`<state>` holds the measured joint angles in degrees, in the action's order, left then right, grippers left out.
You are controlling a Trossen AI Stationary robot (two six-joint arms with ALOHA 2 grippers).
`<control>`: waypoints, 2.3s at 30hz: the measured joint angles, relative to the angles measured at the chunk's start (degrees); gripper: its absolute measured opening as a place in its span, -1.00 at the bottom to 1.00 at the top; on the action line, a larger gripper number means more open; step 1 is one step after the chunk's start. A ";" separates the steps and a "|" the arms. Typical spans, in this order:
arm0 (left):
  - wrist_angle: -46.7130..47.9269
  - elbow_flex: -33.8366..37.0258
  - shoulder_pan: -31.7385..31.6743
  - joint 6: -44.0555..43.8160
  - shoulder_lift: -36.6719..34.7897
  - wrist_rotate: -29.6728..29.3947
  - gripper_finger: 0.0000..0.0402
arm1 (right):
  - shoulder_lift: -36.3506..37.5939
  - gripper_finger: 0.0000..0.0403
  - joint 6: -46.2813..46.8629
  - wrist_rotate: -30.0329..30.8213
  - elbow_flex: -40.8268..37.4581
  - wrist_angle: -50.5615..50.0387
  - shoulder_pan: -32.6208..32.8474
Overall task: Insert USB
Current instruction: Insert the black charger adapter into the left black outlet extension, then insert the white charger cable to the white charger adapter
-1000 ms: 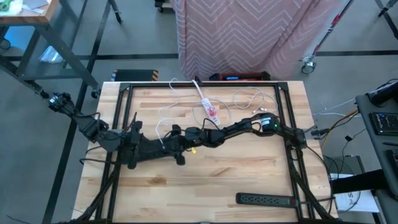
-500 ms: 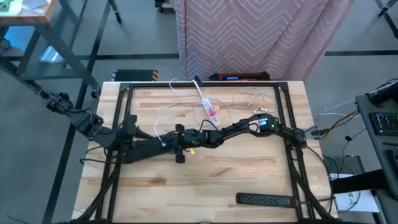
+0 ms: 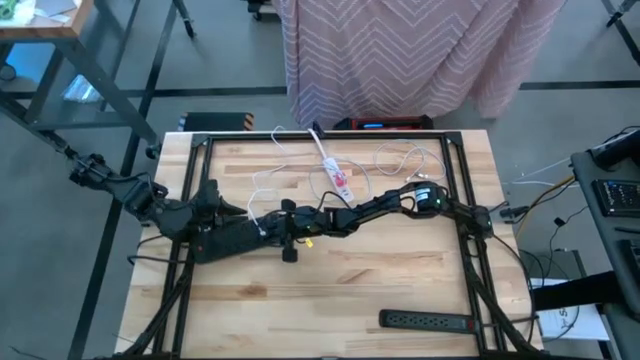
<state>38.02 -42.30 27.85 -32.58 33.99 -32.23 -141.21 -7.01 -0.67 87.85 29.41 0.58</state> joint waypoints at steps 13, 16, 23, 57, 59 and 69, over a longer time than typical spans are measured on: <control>25.51 -6.56 -0.64 -17.99 1.33 6.81 -0.42 | 9.34 0.36 -3.22 -3.95 -1.90 -8.79 1.11; 31.61 -7.09 -1.52 -22.62 2.87 9.94 -0.34 | 15.25 0.38 -5.39 -1.20 -3.30 -10.71 2.40; 38.96 -7.15 -5.73 -25.67 7.84 17.01 -0.29 | 27.00 0.30 -4.92 -0.11 -8.45 -18.89 5.27; 50.79 -5.38 -47.62 6.98 51.52 36.94 -1.00 | 31.21 -0.47 8.60 13.78 -29.28 -0.33 17.94; 49.66 -4.23 -47.62 7.10 52.48 35.76 -1.00 | 31.21 -0.51 8.55 13.82 -29.28 -0.52 17.97; 46.57 -1.92 -47.57 6.97 51.03 35.80 -1.00 | 31.21 -0.69 8.51 13.79 -29.43 -1.88 18.04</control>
<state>84.59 -44.23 -19.72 -25.62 85.02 3.57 -110.00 1.50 13.12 58.41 27.53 18.62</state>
